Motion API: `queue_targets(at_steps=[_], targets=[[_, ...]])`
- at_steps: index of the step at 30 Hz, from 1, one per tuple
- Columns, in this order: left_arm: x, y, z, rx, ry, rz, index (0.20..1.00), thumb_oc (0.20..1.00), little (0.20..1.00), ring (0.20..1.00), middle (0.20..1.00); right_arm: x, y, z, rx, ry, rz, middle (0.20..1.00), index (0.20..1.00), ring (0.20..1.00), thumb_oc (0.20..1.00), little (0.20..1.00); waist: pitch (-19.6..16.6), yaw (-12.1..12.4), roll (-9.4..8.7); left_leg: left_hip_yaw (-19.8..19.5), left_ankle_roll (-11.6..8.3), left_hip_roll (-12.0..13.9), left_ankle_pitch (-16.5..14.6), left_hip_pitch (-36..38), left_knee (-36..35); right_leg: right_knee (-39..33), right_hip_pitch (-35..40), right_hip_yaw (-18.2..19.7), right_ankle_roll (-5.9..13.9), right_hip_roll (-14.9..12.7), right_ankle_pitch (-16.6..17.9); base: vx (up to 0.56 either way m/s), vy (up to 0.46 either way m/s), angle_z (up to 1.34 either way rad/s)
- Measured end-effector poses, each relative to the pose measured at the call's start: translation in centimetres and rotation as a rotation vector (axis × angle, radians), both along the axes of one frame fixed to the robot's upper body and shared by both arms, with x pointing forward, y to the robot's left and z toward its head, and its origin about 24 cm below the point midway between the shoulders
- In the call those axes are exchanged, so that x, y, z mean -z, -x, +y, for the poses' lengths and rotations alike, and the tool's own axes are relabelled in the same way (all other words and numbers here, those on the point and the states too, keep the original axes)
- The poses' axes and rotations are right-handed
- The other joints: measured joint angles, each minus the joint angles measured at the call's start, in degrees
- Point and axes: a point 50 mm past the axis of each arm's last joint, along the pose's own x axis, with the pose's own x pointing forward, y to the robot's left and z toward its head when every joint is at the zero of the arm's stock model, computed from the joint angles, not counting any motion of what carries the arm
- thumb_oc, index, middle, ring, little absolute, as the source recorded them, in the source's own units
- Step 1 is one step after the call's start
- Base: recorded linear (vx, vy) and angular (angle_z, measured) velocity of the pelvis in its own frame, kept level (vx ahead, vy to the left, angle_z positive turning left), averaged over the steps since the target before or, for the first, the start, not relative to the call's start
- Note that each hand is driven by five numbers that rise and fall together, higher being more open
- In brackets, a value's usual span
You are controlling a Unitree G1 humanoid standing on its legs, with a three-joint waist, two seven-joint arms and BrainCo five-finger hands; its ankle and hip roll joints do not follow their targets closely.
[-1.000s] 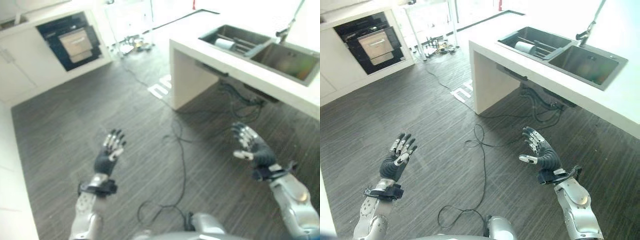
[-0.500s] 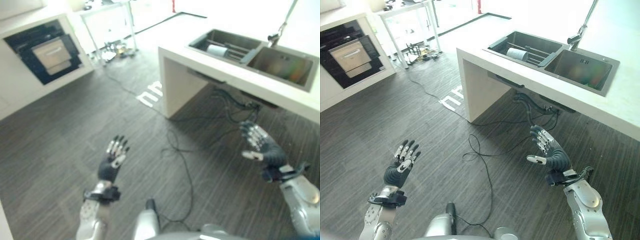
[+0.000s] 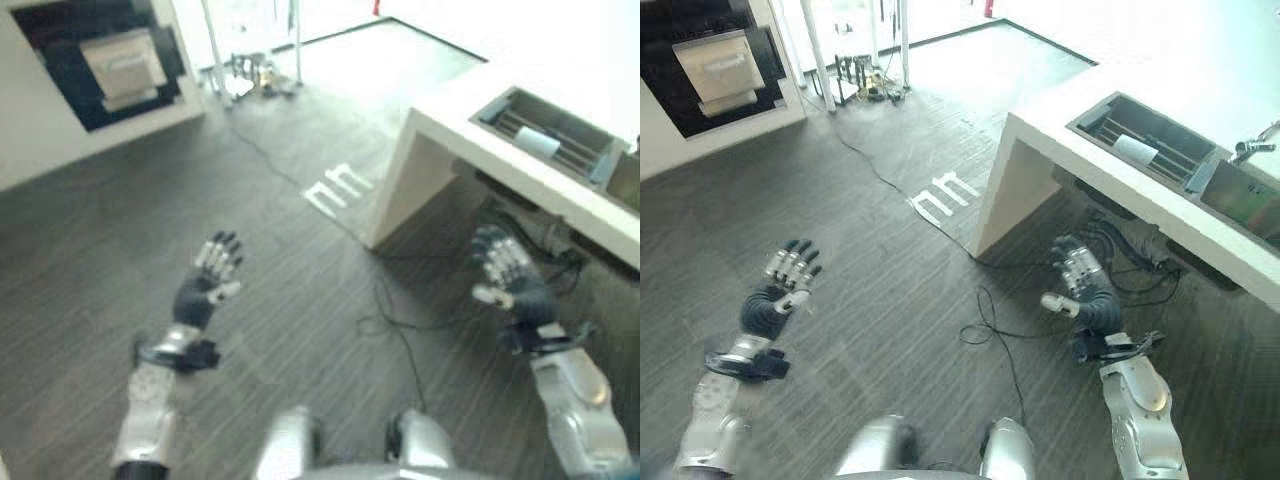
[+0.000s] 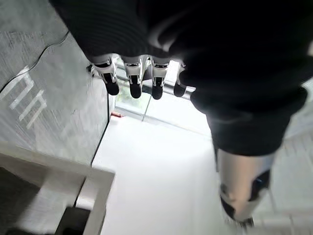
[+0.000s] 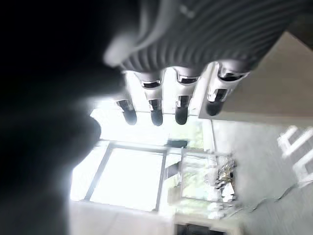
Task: Place the dishes in the dishwasher.
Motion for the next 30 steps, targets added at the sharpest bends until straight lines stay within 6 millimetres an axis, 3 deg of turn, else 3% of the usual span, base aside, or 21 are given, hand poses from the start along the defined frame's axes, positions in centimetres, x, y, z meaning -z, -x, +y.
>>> queue_targets(at_steps=[1, 3, 5, 6, 7, 8, 9, 11, 13, 14, 15, 17, 18, 19, 20, 22, 23, 24, 25, 27, 30], targets=[[0.5, 0.0, -0.6, -0.005, 0.031, 0.006, 1.000, 1.000, 1.000, 1.000, 1.000, -0.8, 0.1, 0.0, 0.003, -0.027, -0.042, 1.000, 1.000, 1.000, 1.000, 1.000, 0.4, -1.5, 0.73, 1.6, 1.73, -1.2, -1.7, 2.1, 0.1, 0.8, -2.1, -0.5, 0.29, -1.9, 0.9, 0.35, -0.271, -0.64], [0.9, -0.3, -2.0, 0.044, 0.026, 0.019, 1.000, 1.000, 1.000, 1.000, 1.000, -0.7, 0.1, 0.1, 0.015, -0.034, -0.040, 1.000, 1.000, 1.000, 1.000, 1.000, 0.5, -3.2, 2.20, 2.8, 1.41, -1.9, -3.6, 5.2, -0.2, 3.6, -3.1, -1.5, -0.53, -4.2, 1.9, 0.31, -0.252, -0.24], [0.7, -0.4, -2.9, 0.065, 0.042, -0.002, 1.000, 1.000, 1.000, 1.000, 1.000, -0.2, 0.8, -0.2, 0.051, -0.039, -0.021, 1.000, 1.000, 1.000, 1.000, 1.000, 0.1, -4.3, 2.84, 2.9, 1.30, -2.6, -4.6, 9.0, -2.7, 6.3, -2.7, 2.3, -0.22, -3.6, 1.5, 0.34, -0.307, -0.08], [0.7, -0.3, -2.8, 0.062, 0.044, -0.002, 1.000, 1.000, 1.000, 1.000, 1.000, 0.0, 1.0, -0.3, 0.066, -0.041, -0.009, 1.000, 1.000, 1.000, 1.000, 1.000, -0.4, -4.5, 2.41, 2.9, -0.31, -2.7, -4.7, 11.2, -4.7, 7.2, -0.1, 2.9, -0.38, -2.5, 1.5, 0.34, -0.346, 0.05], [0.8, -0.3, -3.1, 0.059, 0.058, -0.004, 1.000, 1.000, 1.000, 1.000, 1.000, 0.2, 1.2, -0.5, 0.084, -0.041, 0.003, 1.000, 1.000, 1.000, 1.000, 1.000, -1.7, -4.8, 2.35, 2.8, -2.72, -2.0, -4.3, 14.2, -7.0, 8.1, 2.4, 3.5, -3.62, -0.4, 3.6, 0.30, -0.308, 0.03], [0.6, -0.1, -3.5, 0.071, 0.067, -0.017, 1.000, 1.000, 1.000, 1.000, 1.000, 0.1, 1.1, -0.6, 0.098, -0.041, -0.002, 1.000, 1.000, 1.000, 1.000, 1.000, -2.8, -5.3, 5.13, 2.6, -4.21, 0.9, -4.1, 15.7, -9.4, 9.9, 2.6, 2.4, -6.14, 2.1, 0.9, 0.33, -0.351, 0.02], [-0.1, -0.4, -3.7, 0.081, 0.065, -0.045, 1.000, 1.000, 1.000, 1.000, 1.000, -0.1, 0.8, -0.5, 0.102, -0.041, -0.012, 1.000, 1.000, 1.000, 1.000, 1.000, -3.0, -5.6, 6.20, 2.7, -7.31, 2.2, -2.2, 18.0, -11.9, 12.7, 2.6, 1.5, -8.77, 3.3, -0.9, 0.35, -0.379, -0.12], [-0.5, -0.8, -4.3, 0.104, 0.069, -0.066, 1.000, 1.000, 1.000, 1.000, 1.000, -1.2, -0.1, -0.4, 0.098, -0.014, -0.055, 1.000, 1.000, 1.000, 1.000, 1.000, -3.1, -6.3, 6.10, 2.9, -9.98, 3.7, 5.7, 21.3, -13.4, 15.5, 4.4, 1.0, -11.49, 4.7, -3.4, 0.31, -0.353, -0.27], [-0.7, -0.9, -4.7, 0.132, 0.066, -0.074, 1.000, 1.000, 1.000, 1.000, 1.000, -1.8, 0.0, -1.1, 0.117, 0.009, -0.071, 1.000, 1.000, 1.000, 1.000, 1.000, -3.5, -7.1, 5.80, 2.9, -10.78, 5.2, 11.3, 23.2, -12.0, 12.9, 8.6, -0.1, -11.52, 7.2, -7.0, 0.28, -0.335, -0.36], [-0.6, -0.9, -4.7, 0.129, 0.070, -0.073, 1.000, 1.000, 1.000, 1.000, 1.000, -1.8, 0.1, -1.5, 0.125, 0.025, -0.065, 1.000, 1.000, 1.000, 1.000, 1.000, -3.9, -6.9, 5.51, 2.7, -12.71, 5.6, 13.1, 24.3, -11.8, 11.3, 9.9, 0.7, -11.92, 8.5, -8.8, 0.20, -0.266, -0.62], [-0.5, -0.8, -4.8, 0.129, 0.076, -0.071, 1.000, 1.000, 1.000, 1.000, 1.000, -2.0, 0.2, -1.8, 0.139, 0.009, -0.075, 1.000, 1.000, 1.000, 1.000, 1.000, -4.0, -6.8, 5.24, 2.6, -12.66, 6.3, 15.2, 23.6, -9.4, 11.3, 10.5, 1.5, -13.35, 9.5, -8.8, 0.19, -0.251, -0.73], [-0.4, -0.8, -4.9, 0.124, 0.088, -0.069, 1.000, 1.000, 1.000, 1.000, 1.000, -1.3, 0.7, -1.9, 0.147, 0.001, -0.049, 1.000, 1.000, 1.000, 1.000, 1.000, -4.8, -7.4, 3.38, -0.5, -13.44, 5.5, 25.0, 18.9, 0.6, 11.2, 11.3, 3.5, -15.19, 10.2, -9.9, 0.22, -0.209, -0.68], [-0.3, -0.7, -5.0, 0.121, 0.095, -0.072, 1.000, 1.000, 1.000, 1.000, 1.000, -1.3, 0.9, -2.0, 0.154, -0.001, -0.048, 1.000, 1.000, 1.000, 1.000, 1.000, -4.5, -7.5, 2.98, -2.2, -13.10, 4.7, 24.8, 13.5, 11.5, 9.1, 12.7, 5.3, -15.72, 11.1, -10.4, 0.18, -0.078, -0.65], [-1.2, -0.7, -5.0, 0.121, 0.086, -0.122, 1.000, 1.000, 1.000, 1.000, 1.000, -1.2, 0.9, -1.9, 0.157, -0.013, -0.050, 1.000, 1.000, 1.000, 1.000, 1.000, -4.2, -7.2, 2.66, -3.7, -9.65, 1.5, 18.6, 5.2, 22.6, 7.1, 13.5, 7.1, -15.74, 11.5, -10.2, 0.17, 0.062, -0.69], [-2.4, -0.5, -4.9, 0.113, 0.077, -0.188, 1.000, 1.000, 1.000, 1.000, 1.000, -1.2, 0.8, -1.7, 0.148, -0.017, -0.050, 1.000, 1.000, 1.000, 1.000, 1.000, -3.2, -6.2, 1.48, -2.6, -5.58, -0.6, 13.0, 0.0, 22.9, 6.2, 14.9, 8.0, -15.26, 11.5, -9.4, 0.22, 0.156, -0.73], [-4.8, 0.3, -4.5, 0.100, 0.046, -0.322, 1.000, 1.000, 1.000, 1.000, 1.000, -1.8, 0.7, -1.3, 0.125, -0.016, -0.078, 1.000, 1.000, 1.000, 1.000, 1.000, -2.8, -5.6, 1.50, -1.4, -2.59, -2.9, 9.2, -2.5, 9.6, 3.7, 17.3, 9.4, -14.96, 13.5, -9.2, 0.23, 0.189, -0.78], [-7.0, 0.9, -3.9, 0.086, -0.011, -0.459, 1.000, 1.000, 1.000, 1.000, 1.000, -2.7, 0.4, -0.3, 0.075, -0.013, -0.118, 1.000, 1.000, 1.000, 1.000, 1.000, -2.8, -5.3, 2.97, -1.1, -1.94, -3.9, 9.3, -0.4, -11.4, 2.2, 19.4, 11.4, -14.30, 16.4, -9.5, 0.25, 0.205, -0.89], [-8.0, 0.8, -3.7, 0.089, -0.042, -0.522, 1.000, 1.000, 1.000, 1.000, 1.000, -3.2, 0.5, 0.1, 0.044, -0.008, -0.140, 1.000, 1.000, 1.000, 1.000, 1.000, -2.2, -6.0, 4.97, -2.0, -1.80, -4.9, 9.3, -0.7, -19.0, 2.0, 20.6, 11.3, -14.75, 18.2, -9.5, 0.28, 0.207, -0.88], [-8.1, 0.7, -3.9, 0.085, -0.031, -0.534, 1.000, 1.000, 1.000, 1.000, 1.000, -2.9, 0.5, 0.3, 0.030, -0.008, -0.125, 1.000, 1.000, 1.000, 1.000, 1.000, -2.4, -6.3, 5.49, -4.8, -1.89, -5.7, 9.3, -3.4, -16.5, 1.9, 21.2, 13.8, -13.60, 19.7, -10.3, 0.30, 0.221, -0.79], [-8.2, 0.7, -3.9, 0.052, 0.005, -0.547, 1.000, 1.000, 1.000, 1.000, 1.000, -2.8, 0.2, 1.0, -0.022, 0.003, -0.115, 1.000, 1.000, 1.000, 1.000, 1.000, -1.3, -3.7, 7.10, -14.1, -2.60, -5.6, 9.8, -6.3, -13.3, 1.8, 21.6, 17.9, -13.48, 22.0, -10.3, 0.25, 0.238, -1.16], [-8.5, 0.2, -4.4, 0.045, 0.043, -0.578, 1.000, 1.000, 1.000, 1.000, 1.000, -3.6, 0.0, 0.4, -0.022, 0.049, -0.122, 1.000, 1.000, 1.000, 1.000, 1.000, -0.7, -3.3, 7.57, -12.7, -2.89, -3.8, 10.3, -7.4, -13.1, 1.8, 23.8, 21.6, -12.57, 22.0, -10.9, 0.17, 0.289, -0.77]])
